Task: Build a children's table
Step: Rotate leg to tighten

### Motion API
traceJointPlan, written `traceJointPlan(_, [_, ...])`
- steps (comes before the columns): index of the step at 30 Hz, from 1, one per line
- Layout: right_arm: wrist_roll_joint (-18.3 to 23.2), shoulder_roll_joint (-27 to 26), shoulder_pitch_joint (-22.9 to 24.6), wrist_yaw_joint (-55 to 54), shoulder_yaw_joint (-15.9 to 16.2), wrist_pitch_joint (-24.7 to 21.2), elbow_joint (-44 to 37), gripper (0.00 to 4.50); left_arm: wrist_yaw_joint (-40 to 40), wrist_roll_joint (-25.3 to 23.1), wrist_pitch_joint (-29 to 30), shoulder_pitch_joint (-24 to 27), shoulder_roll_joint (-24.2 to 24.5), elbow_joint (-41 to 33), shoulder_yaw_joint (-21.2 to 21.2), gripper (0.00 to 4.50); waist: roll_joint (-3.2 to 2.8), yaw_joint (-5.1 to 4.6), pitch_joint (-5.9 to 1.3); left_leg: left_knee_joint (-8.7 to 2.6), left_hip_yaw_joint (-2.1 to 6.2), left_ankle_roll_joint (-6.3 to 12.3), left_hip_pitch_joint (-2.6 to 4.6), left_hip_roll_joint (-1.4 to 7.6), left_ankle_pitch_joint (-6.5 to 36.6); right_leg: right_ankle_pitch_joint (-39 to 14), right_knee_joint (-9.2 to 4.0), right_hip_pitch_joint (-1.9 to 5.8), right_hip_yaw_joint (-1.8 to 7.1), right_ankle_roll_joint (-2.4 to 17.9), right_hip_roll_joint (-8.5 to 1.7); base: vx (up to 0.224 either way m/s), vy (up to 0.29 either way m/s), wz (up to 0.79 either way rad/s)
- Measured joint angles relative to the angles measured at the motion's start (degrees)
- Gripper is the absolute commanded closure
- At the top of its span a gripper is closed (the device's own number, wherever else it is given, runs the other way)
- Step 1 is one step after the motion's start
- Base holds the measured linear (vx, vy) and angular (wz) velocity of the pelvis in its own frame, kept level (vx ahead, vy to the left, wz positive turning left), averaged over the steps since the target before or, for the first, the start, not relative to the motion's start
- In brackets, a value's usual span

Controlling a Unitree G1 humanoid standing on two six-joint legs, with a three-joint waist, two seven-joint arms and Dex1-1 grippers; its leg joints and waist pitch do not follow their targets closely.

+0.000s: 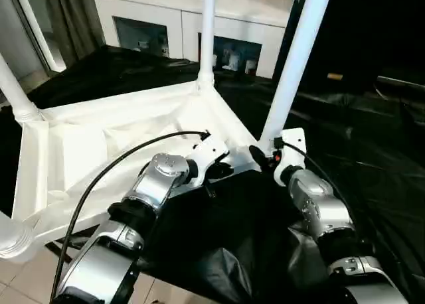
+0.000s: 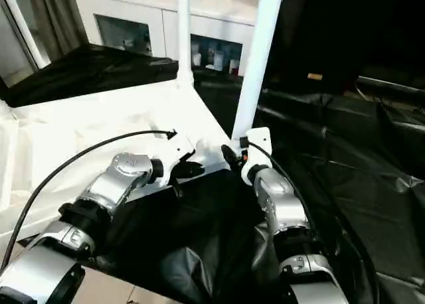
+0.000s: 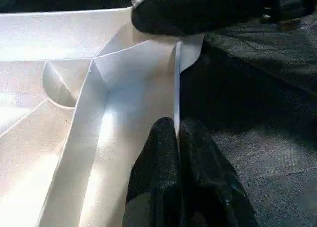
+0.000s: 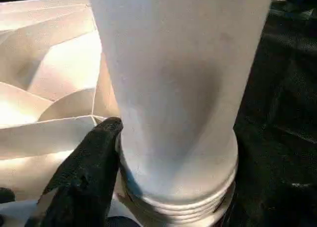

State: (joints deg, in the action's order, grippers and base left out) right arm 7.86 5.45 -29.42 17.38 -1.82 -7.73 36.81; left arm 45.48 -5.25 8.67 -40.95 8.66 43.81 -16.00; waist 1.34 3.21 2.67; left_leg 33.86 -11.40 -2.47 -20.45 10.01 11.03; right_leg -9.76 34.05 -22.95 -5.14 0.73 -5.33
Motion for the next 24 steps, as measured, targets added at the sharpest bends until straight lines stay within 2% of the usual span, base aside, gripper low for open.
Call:
traceJointPlan(6, [0.3, 5.1, 1.4, 10.4, 2.8, -1.0, -2.0, 0.79, 4.3, 0.7, -1.8, 1.2, 2.9, -1.5, 0.3, 4.5, 0.01, -0.45, 0.03, -0.11, 0.01, 0.0, -0.09, 0.02, 0.0, 0.0, 0.02, -0.12, -0.02, 0.0, 0.03, 0.0, 0.0, 0.0])
traceJointPlan(10, [1.0, 11.0, 3.5, 21.4, 5.8, -1.6, -6.0, 0.79, 12.0, 2.1, -3.6, 3.5, 6.4, -4.9, 0.2, 4.5, -0.03, -0.2, 0.05, -0.3, 0.01, 0.01, -0.14, 0.03, 0.0, 0.0, 0.02, -0.2, -0.06, 0.1, 0.04, 0.0, 0.0, 0.0])
traceJointPlan(13, [1.3, 13.2, 4.4, 27.7, 7.6, -1.7, -8.8, 0.79, 17.3, 3.5, -4.1, 5.2, 9.0, -7.6, -0.1, 4.5, -0.04, -0.03, 0.06, -0.31, 0.01, 0.01, -0.29, 0.05, 0.0, 0.0, 0.04, -0.31, -0.11, 0.1, 0.05, 0.0, 0.0, 0.0])
traceJointPlan(17, [1.9, 14.9, 5.1, 33.5, 9.2, -2.2, -10.8, 0.79, 21.7, 5.1, -3.6, 6.7, 11.2, -10.2, -0.4, 4.5, -0.04, 0.11, 0.06, -0.21, 0.01, 0.02, -0.46, 0.06, 0.0, 0.0, 0.05, -0.41, -0.11, 0.2, 0.04, 0.0, 0.0, 0.0])
traceJointPlan(22, [1.9, 15.8, 5.2, 35.8, 10.2, -2.4, -11.3, 0.79, 23.2, 5.5, -3.2, 7.0, 11.6, -10.6, -0.5, 4.5, -0.04, 0.24, 0.06, -0.12, 0.01, 0.02, -0.49, 0.06, 0.0, 0.0, 0.07, -0.39, -0.09, 0.2, 0.03, 0.0, 0.0, 0.0])
traceJointPlan(24, [1.8, 15.8, 5.3, 35.8, 10.3, -2.4, -11.3, 0.94, 23.1, 5.5, -3.2, 7.1, 11.6, -10.6, -0.5, 4.5, -0.04, 0.24, 0.06, -0.12, 0.01, 0.02, -0.49, 0.06, 0.0, 0.0, 0.08, -0.39, -0.09, 0.2, 0.03, 0.0, 0.0, 0.0])
